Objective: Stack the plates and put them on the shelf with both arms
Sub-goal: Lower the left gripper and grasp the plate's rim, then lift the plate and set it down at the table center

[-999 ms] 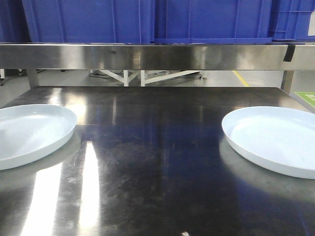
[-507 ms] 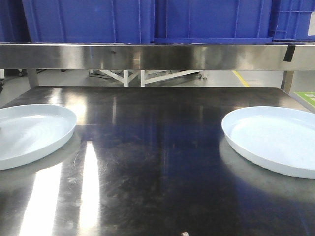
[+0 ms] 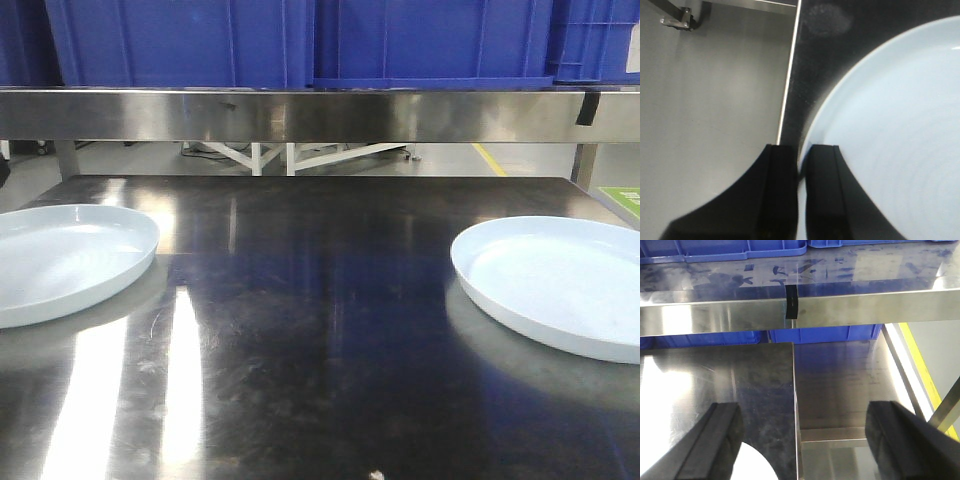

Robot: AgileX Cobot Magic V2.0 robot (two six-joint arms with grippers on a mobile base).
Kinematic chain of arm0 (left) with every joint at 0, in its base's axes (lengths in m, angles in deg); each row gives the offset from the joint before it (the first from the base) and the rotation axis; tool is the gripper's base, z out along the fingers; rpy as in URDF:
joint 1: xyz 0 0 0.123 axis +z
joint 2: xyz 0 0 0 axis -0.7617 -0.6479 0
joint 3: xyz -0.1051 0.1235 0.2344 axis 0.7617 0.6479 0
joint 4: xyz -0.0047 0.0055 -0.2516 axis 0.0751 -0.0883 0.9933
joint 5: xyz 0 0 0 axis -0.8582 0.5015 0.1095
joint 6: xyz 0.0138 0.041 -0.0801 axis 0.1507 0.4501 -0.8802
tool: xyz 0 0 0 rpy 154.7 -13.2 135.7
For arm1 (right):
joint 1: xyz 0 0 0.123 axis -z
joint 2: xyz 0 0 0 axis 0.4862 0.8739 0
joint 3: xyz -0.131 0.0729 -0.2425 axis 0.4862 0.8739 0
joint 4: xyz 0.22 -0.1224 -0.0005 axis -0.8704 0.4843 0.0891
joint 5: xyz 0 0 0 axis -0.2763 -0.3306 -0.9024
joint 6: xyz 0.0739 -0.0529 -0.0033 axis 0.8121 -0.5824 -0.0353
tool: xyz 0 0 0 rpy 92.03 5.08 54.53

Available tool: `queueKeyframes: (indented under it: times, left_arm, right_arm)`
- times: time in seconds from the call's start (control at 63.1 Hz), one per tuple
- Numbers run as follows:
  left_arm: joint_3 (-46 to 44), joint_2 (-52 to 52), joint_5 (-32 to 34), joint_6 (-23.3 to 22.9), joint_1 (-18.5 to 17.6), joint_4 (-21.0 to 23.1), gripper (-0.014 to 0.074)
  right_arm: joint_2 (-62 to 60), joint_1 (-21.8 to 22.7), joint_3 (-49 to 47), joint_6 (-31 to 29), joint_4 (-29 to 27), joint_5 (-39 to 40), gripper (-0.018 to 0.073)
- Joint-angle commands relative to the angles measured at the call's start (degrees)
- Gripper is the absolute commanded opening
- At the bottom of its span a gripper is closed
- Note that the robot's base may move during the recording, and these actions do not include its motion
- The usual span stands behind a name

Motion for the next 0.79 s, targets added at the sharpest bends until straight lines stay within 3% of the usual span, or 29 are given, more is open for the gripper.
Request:
queueKeyframes:
  times: [0.0,0.285,0.571,0.777]
  left_arm:
    - [-3.79,3.04,-0.34,-0.36,-0.2,0.85,0.0091]
    - [-12.57,5.88,-2.46,0.2,-6.33,4.04,0.0091]
    - [-15.29,5.77,-0.49,0.34,-20.04,5.59,0.009]
    - [-15.29,3.99,1.53,0.34,-25.57,6.03,0.009]
  right_arm:
    - [-0.54,-0.08,-2.21,0.13,-0.03,4.34,0.0613]
    - [-0.54,-0.08,-2.21,0.13,-0.03,4.43,0.0613]
    - [-0.54,-0.08,-2.21,0.13,-0.03,4.45,0.0613]
    - [-0.54,-0.08,-2.21,0.13,-0.03,4.12,0.0613]
